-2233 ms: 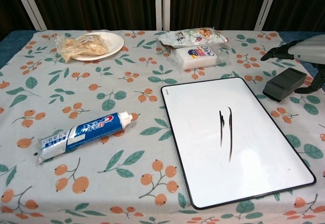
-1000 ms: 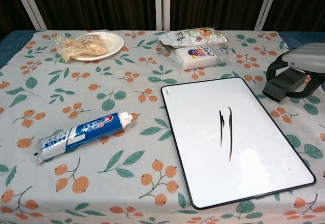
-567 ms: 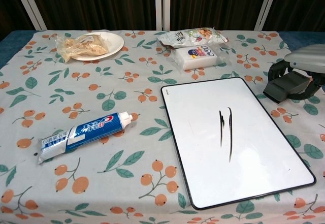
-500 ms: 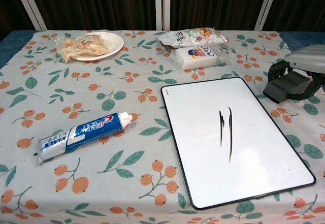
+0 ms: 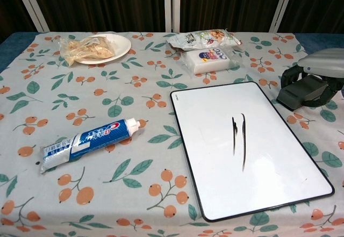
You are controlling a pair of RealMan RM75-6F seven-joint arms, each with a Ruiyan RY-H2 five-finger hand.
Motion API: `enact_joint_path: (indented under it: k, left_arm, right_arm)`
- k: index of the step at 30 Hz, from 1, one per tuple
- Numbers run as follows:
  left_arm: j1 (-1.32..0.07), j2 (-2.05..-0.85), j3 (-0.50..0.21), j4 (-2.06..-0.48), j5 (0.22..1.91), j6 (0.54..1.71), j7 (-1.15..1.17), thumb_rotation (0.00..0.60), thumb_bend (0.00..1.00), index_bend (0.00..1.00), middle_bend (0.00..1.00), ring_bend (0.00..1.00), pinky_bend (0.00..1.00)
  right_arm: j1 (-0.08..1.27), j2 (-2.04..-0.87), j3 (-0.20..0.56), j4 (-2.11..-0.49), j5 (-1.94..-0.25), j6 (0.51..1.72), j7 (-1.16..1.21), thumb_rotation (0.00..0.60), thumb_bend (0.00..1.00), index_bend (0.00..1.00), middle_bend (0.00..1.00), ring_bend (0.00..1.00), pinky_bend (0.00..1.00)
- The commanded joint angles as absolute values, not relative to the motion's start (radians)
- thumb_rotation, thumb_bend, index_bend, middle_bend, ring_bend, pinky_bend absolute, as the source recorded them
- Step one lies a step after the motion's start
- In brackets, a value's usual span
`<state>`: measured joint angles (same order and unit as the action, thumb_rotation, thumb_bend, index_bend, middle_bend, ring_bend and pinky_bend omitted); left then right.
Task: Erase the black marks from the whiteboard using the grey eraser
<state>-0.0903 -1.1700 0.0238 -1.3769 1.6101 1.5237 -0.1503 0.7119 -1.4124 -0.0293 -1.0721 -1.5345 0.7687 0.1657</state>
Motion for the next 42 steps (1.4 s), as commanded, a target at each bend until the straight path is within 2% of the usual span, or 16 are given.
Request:
enact_joint_path:
  k: [1,11,17,23,33,42]
  left_arm:
    - [-0.090,-1.171,0.024,-1.376,1.610,1.523,-0.151,0.248,0.03,0.10,0.07,0.08,0.19]
    - [-0.089,-1.169,0.023,-1.378,1.615,1.531,-0.151,0.249,0.03,0.10,0.07,0.08,0.19]
    - [-0.088,-1.167,0.021,-1.382,1.617,1.539,-0.150,0.248,0.03,0.09,0.07,0.08,0.19]
    - [-0.085,-1.167,0.019,-1.381,1.617,1.547,-0.154,0.249,0.03,0.09,0.07,0.08,0.19]
    - [-0.069,-1.165,0.019,-1.357,1.602,1.558,-0.181,0.249,0.03,0.10,0.07,0.08,0.19]
    - [-0.067,-1.174,0.020,-1.336,1.604,1.559,-0.199,0.247,0.03,0.09,0.07,0.08,0.19]
  right_arm:
    - [0.708,-1.413,-0.031,-1.070,-1.536,0.778,0.170,0.600,0.29,0.57,0.48,0.35,0.40]
    - [0.700,-1.366,-0.023,-1.130,-1.547,0.836,0.180,0.600,0.32,0.63,0.52,0.39,0.45]
    - [0.701,-1.269,-0.025,-1.328,-1.617,0.925,0.177,0.600,0.34,0.65,0.54,0.42,0.49]
    - [0.699,-1.228,-0.071,-1.487,-1.726,0.978,0.101,0.600,0.34,0.69,0.58,0.45,0.52]
    - [0.671,-1.298,-0.175,-1.539,-1.857,0.992,-0.004,0.600,0.34,0.71,0.59,0.46,0.54]
    - [0.616,-1.381,-0.177,-1.492,-1.876,1.062,-0.085,0.600,0.34,0.71,0.59,0.46,0.54]
